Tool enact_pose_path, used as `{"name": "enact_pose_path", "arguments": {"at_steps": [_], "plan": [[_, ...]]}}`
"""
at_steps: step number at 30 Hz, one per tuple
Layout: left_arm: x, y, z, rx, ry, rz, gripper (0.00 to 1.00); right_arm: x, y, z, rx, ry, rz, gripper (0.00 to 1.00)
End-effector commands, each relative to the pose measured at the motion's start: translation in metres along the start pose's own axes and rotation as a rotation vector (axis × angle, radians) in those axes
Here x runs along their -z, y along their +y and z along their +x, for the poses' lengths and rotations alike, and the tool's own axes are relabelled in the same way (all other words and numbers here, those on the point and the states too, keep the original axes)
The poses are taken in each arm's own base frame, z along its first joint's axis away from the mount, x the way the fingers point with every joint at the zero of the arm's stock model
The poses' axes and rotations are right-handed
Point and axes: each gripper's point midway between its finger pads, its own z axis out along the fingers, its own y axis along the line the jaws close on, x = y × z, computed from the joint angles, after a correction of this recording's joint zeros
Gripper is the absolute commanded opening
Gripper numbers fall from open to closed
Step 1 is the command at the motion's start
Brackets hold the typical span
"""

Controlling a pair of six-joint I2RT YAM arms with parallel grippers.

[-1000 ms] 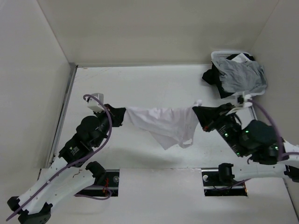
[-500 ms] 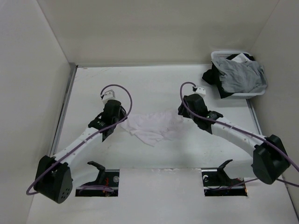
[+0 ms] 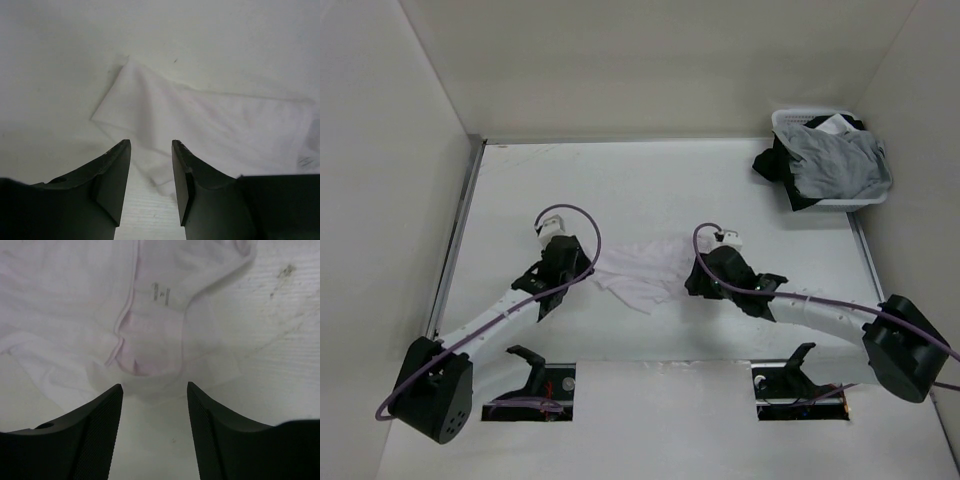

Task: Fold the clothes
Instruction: Flatten the tank top out

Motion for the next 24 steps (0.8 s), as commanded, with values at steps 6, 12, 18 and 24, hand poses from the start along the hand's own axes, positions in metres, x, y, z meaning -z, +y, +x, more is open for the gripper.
{"name": "enact_pose_path", "arguments": {"at_steps": [6,12,18,24], "plan": [[0.016,0.022,0.044,0.09,0.086,0.017,0.37,0.006,0.03,0.012,-0.057,-0.004,-0.088,0.64],[0.01,0.011,0.059,0.103,0.145,0.082,0.37,-0.018,0.031,0.007,-0.033,-0.013,-0.064,0.53],[0.008,0.004,0.064,0.129,0.164,0.113,0.38,-0.021,0.033,-0.017,-0.025,-0.095,-0.043,0.24],[0.004,-0.008,0.076,0.144,0.197,0.14,0.38,0.01,0.051,-0.046,-0.028,-0.188,-0.096,0.14]]}}
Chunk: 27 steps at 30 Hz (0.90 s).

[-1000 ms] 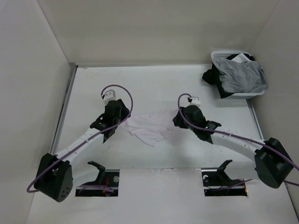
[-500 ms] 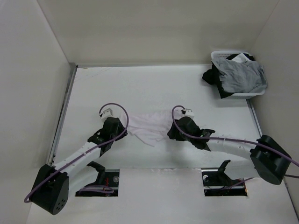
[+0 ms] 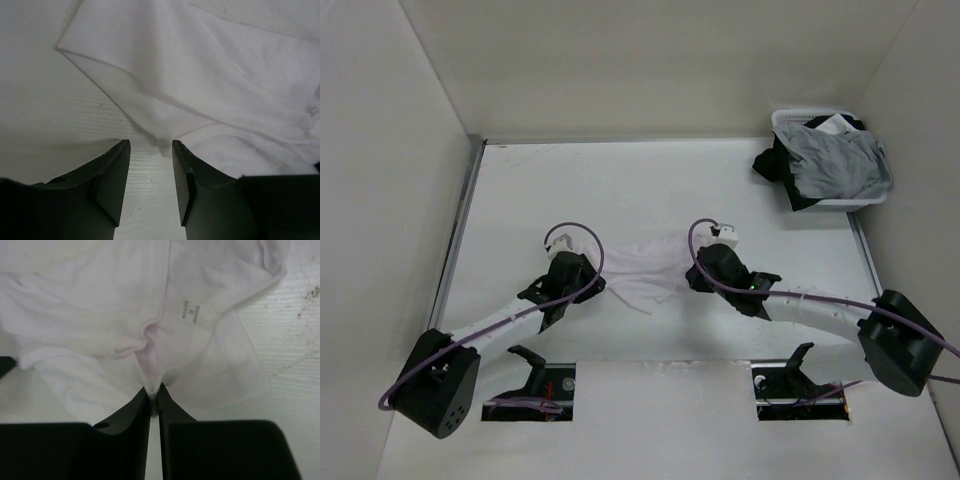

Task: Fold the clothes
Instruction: Flatten the tank top out

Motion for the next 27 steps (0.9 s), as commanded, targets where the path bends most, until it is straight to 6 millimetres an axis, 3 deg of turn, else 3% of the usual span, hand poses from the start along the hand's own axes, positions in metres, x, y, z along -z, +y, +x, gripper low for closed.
{"name": "enact_pose_path", "arguments": {"at_steps": [1,5,11,24,27], "plan": [[-0.005,-0.016,0.003,0.031,0.0,0.064,0.38,0.023,0.032,-0.049,-0.028,-0.144,-0.086,0.14],[-0.009,-0.022,0.011,0.05,0.021,0.07,0.36,0.036,0.038,-0.058,-0.026,-0.157,-0.115,0.15],[-0.008,-0.024,0.012,0.1,-0.011,0.078,0.29,0.036,0.036,-0.054,-0.02,-0.145,-0.118,0.15],[-0.002,-0.021,-0.007,0.112,-0.107,0.076,0.07,0.039,0.036,-0.054,-0.019,-0.143,-0.132,0.15],[0.004,-0.029,-0.015,0.096,-0.131,0.107,0.04,0.045,0.038,-0.059,-0.012,-0.154,-0.143,0.16]]}}
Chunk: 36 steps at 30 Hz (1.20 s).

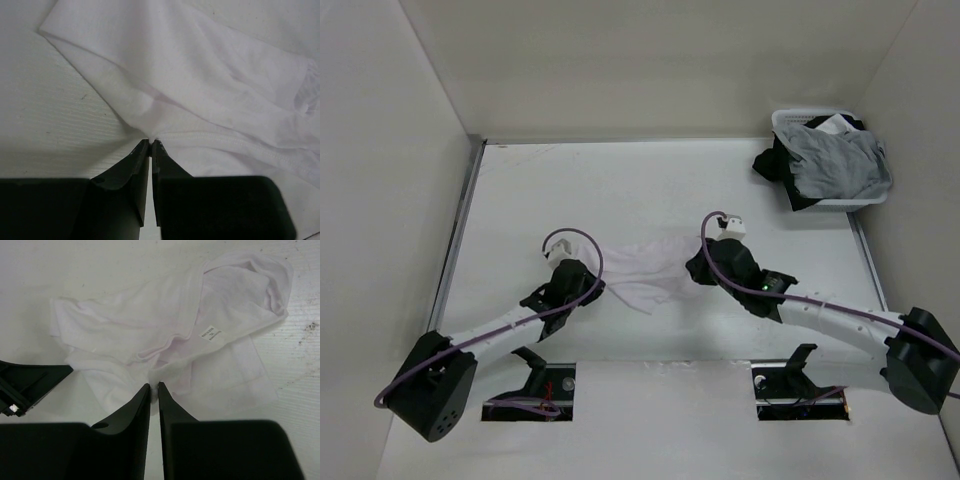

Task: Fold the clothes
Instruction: Flatten the tank top out

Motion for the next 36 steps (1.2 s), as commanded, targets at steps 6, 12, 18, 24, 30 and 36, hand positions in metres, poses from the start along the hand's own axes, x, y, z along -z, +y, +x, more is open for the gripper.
{"name": "enact_pose_path", "arguments": {"at_steps": [6,12,18,24,30,36], "plan": [[0.032,-0.037,-0.035,-0.02,-0.115,0.137,0.02,0.032,0.02,-0.04,0.011,-0.088,-0.079,0.13],[0.065,-0.059,-0.06,-0.026,-0.177,0.211,0.02,0.044,0.027,-0.063,0.026,-0.125,-0.099,0.12],[0.067,-0.068,-0.064,-0.042,-0.179,0.227,0.02,0.003,-0.004,0.001,0.036,0.046,0.006,0.53],[0.064,-0.069,-0.062,-0.045,-0.171,0.232,0.03,-0.028,-0.019,0.04,0.029,0.144,0.063,0.63],[0.065,-0.069,-0.067,-0.047,-0.184,0.234,0.03,-0.044,-0.012,0.05,0.029,0.179,0.052,0.45],[0.072,-0.085,-0.081,-0.069,-0.221,0.269,0.03,-0.038,0.004,0.026,0.0,0.1,0.004,0.11]]}}
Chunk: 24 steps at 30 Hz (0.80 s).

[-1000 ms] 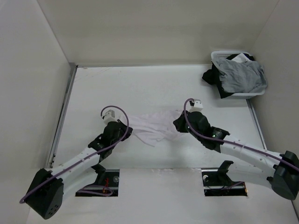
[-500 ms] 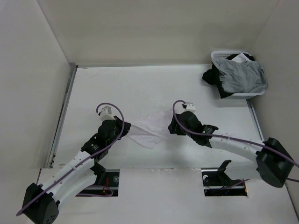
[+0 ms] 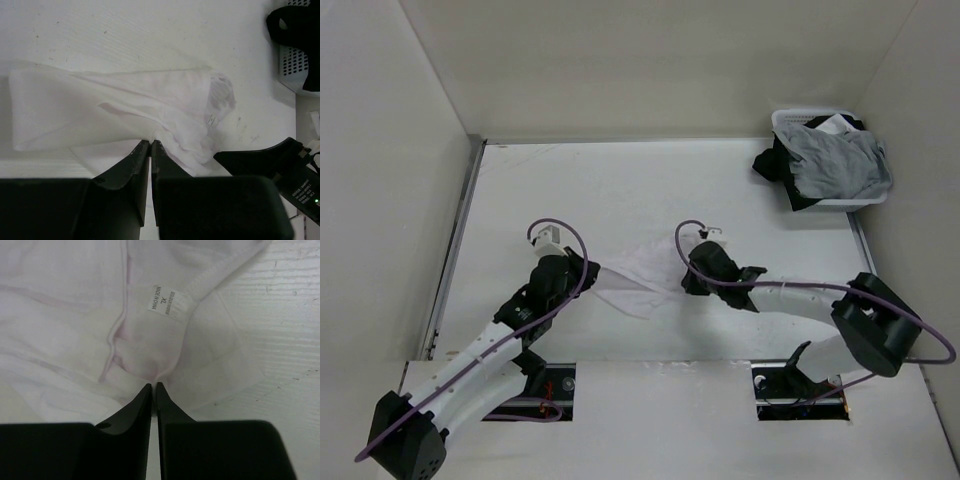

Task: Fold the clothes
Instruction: Flatten the tank top out

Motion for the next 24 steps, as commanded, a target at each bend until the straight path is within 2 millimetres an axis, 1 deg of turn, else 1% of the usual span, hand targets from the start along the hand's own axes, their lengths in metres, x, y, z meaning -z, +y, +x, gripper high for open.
{"name": "enact_pose_path", "arguments": {"at_steps": [1,3,4,6,8,10,11,14,15,16,17,19,22,24], "plan": [[0.008,-0.043,-0.042,-0.021,-0.098,0.105,0.02,0.027,0.039,-0.056,-0.041,-0.191,-0.115,0.09],[0.016,-0.063,-0.063,-0.046,-0.146,0.146,0.02,0.061,0.046,-0.079,-0.021,-0.289,-0.126,0.08],[0.024,-0.075,-0.076,-0.061,-0.179,0.171,0.02,0.083,0.049,-0.092,-0.016,-0.344,-0.133,0.08],[0.043,-0.098,-0.104,-0.09,-0.257,0.217,0.02,0.135,0.052,-0.119,-0.014,-0.459,-0.151,0.07],[0.068,-0.12,-0.128,-0.111,-0.328,0.263,0.02,0.191,0.053,-0.142,-0.014,-0.565,-0.184,0.06],[0.094,-0.137,-0.149,-0.125,-0.39,0.298,0.01,0.246,0.054,-0.161,-0.004,-0.651,-0.22,0.06],[0.107,-0.145,-0.158,-0.131,-0.419,0.316,0.01,0.264,0.054,-0.167,0.002,-0.674,-0.23,0.06],[0.147,-0.167,-0.183,-0.145,-0.493,0.37,0.01,0.33,0.057,-0.189,0.021,-0.768,-0.268,0.06],[0.159,-0.173,-0.19,-0.148,-0.515,0.387,0.01,0.343,0.058,-0.195,0.026,-0.788,-0.274,0.06],[0.172,-0.179,-0.199,-0.149,-0.537,0.402,0.01,0.365,0.059,-0.204,0.032,-0.821,-0.276,0.06],[0.184,-0.185,-0.207,-0.153,-0.56,0.419,0.01,0.376,0.058,-0.21,0.034,-0.838,-0.272,0.06],[0.206,-0.197,-0.222,-0.154,-0.598,0.454,0.0,0.406,0.06,-0.224,0.037,-0.875,-0.271,0.05],[0.232,-0.211,-0.238,-0.142,-0.633,0.508,0.0,0.438,0.073,-0.237,0.063,-0.896,-0.293,0.05],[0.242,-0.216,-0.245,-0.136,-0.648,0.529,0.0,0.455,0.087,-0.244,0.092,-0.913,-0.324,0.05]]}}
